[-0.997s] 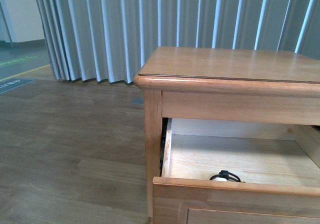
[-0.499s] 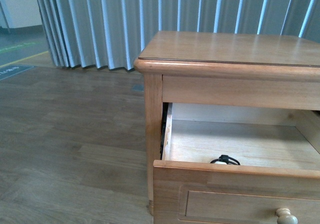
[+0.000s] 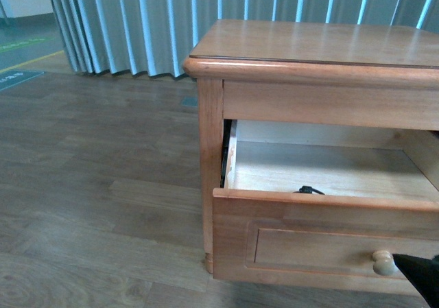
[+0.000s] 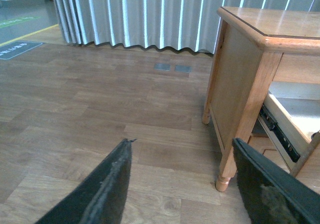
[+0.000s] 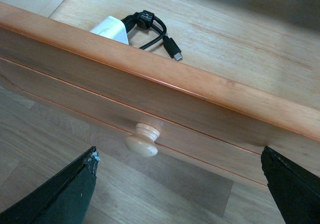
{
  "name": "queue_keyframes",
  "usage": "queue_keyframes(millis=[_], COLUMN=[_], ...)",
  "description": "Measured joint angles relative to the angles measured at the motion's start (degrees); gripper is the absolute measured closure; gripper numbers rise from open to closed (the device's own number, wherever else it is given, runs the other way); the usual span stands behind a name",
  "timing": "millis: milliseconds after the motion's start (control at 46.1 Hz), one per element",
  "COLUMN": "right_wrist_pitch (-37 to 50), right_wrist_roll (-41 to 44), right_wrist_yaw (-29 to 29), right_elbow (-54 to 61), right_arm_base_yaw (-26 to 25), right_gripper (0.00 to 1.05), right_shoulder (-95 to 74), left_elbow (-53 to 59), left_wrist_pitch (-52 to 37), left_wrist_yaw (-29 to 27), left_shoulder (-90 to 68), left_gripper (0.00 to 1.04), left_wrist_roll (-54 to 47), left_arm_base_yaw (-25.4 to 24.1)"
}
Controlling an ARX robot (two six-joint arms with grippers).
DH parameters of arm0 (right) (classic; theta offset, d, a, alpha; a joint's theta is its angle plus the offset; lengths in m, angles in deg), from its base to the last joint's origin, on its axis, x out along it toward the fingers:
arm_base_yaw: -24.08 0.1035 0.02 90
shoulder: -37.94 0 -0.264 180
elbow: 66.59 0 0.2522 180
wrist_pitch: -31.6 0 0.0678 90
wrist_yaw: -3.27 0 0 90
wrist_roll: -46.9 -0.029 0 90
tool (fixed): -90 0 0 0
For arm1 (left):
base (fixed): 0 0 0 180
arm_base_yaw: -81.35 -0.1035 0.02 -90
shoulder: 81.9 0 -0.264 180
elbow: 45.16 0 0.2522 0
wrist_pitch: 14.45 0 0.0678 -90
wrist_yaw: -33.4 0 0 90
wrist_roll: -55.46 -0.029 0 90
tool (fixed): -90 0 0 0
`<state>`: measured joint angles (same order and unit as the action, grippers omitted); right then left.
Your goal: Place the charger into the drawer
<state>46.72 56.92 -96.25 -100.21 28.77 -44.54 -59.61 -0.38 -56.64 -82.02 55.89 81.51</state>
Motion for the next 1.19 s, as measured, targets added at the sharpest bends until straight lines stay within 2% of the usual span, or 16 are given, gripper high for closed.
queue_keyframes(millis=[152, 195, 542, 889, 1192], right_wrist_pitch=[7.72, 8.81, 16.55, 18.51, 19.41], right_wrist_roll=[-0.31, -0.44, -3.04, -5.18, -6.99], right_wrist_yaw=[1.18, 1.46, 3.19, 6.47, 8.92], right_elbow=[-4.85, -5.68, -16.72, -30.18, -32.24], right_arm_base_yaw=[1.92, 2.16, 2.62, 2.75, 3.91], right_gripper=[0.08, 0.08, 0.08, 0.08, 0.08], right_shoulder=[-8.79, -10.08, -23.8, -34.18, -37.51], left_elbow=[0.0, 0.0, 0.0, 0.0, 0.0], left_wrist_pitch=[0.0, 0.0, 0.0, 0.0, 0.0], left_wrist_yaw=[0.0, 0.0, 0.0, 0.0, 0.0], left_shoulder=[0.0, 0.0, 0.0, 0.0, 0.02], left_gripper=[0.09, 0.05, 0.06, 0.06, 0.06], left_wrist_roll=[0.0, -0.02, -0.13, -0.13, -0.15], left_arm_base_yaw=[0.0, 0.0, 0.0, 0.0, 0.0])
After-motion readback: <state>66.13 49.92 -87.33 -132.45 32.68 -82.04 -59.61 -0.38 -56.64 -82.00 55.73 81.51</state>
